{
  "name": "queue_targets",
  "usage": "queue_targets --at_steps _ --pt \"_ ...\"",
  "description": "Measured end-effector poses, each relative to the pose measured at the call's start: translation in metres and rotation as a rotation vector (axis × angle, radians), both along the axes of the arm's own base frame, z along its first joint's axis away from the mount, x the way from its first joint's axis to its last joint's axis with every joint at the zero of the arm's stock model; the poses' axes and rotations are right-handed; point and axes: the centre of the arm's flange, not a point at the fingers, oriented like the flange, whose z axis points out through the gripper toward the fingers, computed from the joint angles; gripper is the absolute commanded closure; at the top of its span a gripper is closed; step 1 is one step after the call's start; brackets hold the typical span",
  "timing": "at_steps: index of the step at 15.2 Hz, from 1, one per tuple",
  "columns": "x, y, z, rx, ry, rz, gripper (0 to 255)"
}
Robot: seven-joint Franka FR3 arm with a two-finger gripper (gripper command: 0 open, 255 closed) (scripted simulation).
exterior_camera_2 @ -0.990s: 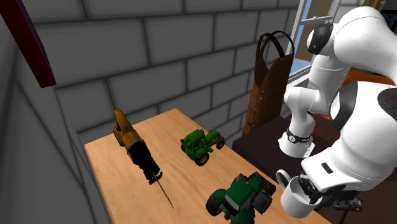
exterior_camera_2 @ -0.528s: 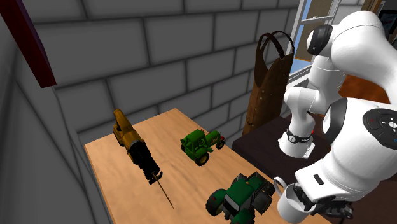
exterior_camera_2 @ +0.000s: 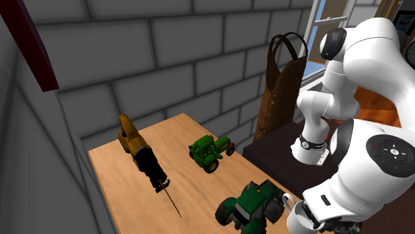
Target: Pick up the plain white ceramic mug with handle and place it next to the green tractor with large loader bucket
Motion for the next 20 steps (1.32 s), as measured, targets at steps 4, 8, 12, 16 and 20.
queue_targets --at_steps 4,8,12,16,20 --pt "-0.001 0.003 -0.016 0.004 -0.004 0.003 255" --pt "-0.001 0.004 -0.018 0.004 -0.004 0.003 255" --pt "0.001 0.002 -0.021 0.001 -0.002 0.001 0" --pt "0.000 0.001 -0.021 0.000 0.000 0.000 0" --pt "0.005 0.005 0.016 0.001 -0.001 0.000 0"
